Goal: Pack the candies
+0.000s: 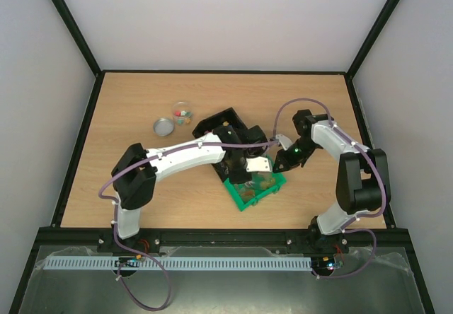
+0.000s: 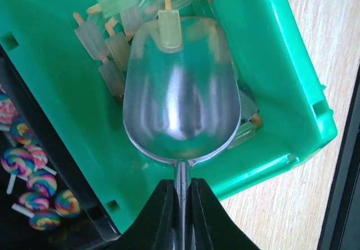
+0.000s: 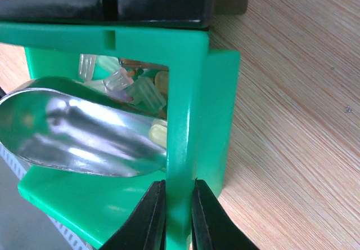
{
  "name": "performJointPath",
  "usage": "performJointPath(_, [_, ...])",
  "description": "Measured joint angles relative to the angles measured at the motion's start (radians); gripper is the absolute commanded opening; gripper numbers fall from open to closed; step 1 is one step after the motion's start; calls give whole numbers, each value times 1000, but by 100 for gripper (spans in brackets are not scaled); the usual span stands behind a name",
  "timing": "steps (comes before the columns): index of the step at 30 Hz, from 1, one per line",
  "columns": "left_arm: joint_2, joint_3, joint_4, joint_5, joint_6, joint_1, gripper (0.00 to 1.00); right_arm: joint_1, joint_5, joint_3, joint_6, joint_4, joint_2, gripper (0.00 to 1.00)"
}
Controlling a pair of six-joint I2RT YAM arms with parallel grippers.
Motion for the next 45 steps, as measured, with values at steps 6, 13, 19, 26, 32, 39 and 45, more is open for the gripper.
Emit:
performJointPath(6, [-22,-78,93,113,-17,49,2,0,8,2,-5,-1,3,1])
performJointPath(13, [-129,-313,337,218,-80,90,2,-1,27,4,36,10,-1,1])
performJointPath(19, [-167,-438,535,233,-165,89,2,-2,100,-3,92,48,-36,1])
performJointPath(26, [-154,-481,700,203,-228,83,2,-50,145,-18,173,129,-64,1])
performJointPath(32, [-105,-446,757,186,-256,84,2,-82,141,-37,240,179,-82,1])
performJointPath(39, [-78,-456,825,197,-256,98,2,-101,156,-40,239,209,-82,1])
performJointPath(45, [-101,-562,968,289,-257,172,2,-103,137,-47,244,227,-82,1])
